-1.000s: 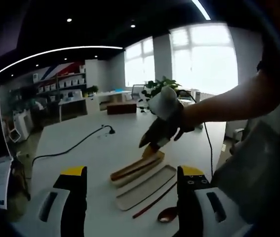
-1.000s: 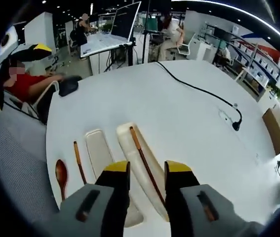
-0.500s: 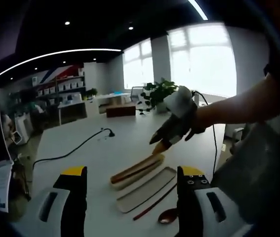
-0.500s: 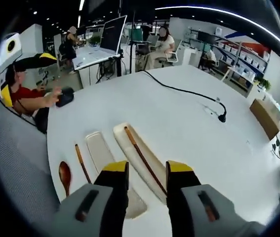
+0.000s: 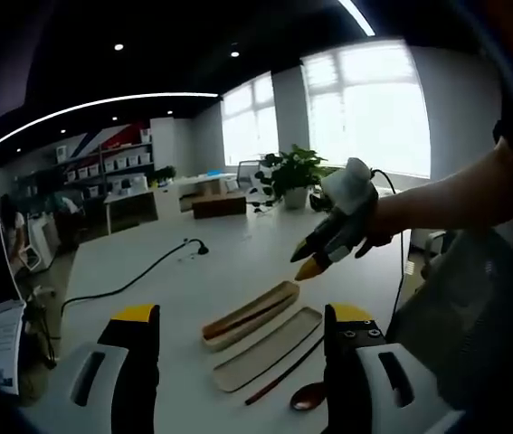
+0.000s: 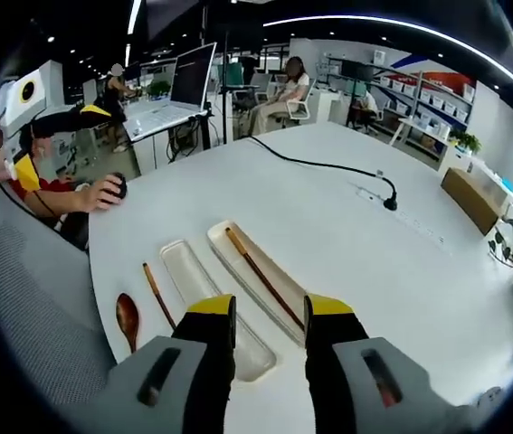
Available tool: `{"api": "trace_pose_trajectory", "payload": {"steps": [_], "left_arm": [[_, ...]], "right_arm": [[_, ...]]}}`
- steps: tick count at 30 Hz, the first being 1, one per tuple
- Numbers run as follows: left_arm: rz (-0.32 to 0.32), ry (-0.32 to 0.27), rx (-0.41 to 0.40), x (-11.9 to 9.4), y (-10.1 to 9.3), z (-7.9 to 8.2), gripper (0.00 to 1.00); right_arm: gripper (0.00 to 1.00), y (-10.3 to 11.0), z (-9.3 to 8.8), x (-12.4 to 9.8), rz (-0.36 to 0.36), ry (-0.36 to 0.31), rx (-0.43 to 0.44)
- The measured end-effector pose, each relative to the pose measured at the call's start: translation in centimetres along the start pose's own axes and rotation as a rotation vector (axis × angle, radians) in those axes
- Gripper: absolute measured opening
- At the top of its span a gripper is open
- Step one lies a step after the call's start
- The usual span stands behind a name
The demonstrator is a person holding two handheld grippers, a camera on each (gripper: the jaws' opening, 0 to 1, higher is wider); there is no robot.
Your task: Arrange the utensils inside the cutlery case until each visible utensil rests in its matching compartment.
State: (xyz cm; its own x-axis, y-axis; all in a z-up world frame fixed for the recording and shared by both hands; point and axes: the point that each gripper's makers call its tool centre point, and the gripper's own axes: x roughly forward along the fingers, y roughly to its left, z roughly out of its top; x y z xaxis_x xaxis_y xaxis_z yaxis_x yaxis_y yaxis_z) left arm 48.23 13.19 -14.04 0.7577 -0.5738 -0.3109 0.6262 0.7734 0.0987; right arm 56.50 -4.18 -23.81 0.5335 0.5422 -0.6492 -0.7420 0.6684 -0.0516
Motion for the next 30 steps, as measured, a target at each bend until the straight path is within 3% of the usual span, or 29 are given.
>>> {"api": "trace_pose_trajectory", "payload": {"steps": [19,30], "left_arm": [[-0.006,0.016,0.013,0.1,-0.3,-0.3,0.76],[0.0,0.019,0.009,0.0,-0.1,-0.4,0.76]], "right_arm": [[0.28,1.5,-1.1,-1.1,0.034,0.008,-0.041],[0.28,2.6,-2.0,-0.8,0.074,0.054,-0.099]]}}
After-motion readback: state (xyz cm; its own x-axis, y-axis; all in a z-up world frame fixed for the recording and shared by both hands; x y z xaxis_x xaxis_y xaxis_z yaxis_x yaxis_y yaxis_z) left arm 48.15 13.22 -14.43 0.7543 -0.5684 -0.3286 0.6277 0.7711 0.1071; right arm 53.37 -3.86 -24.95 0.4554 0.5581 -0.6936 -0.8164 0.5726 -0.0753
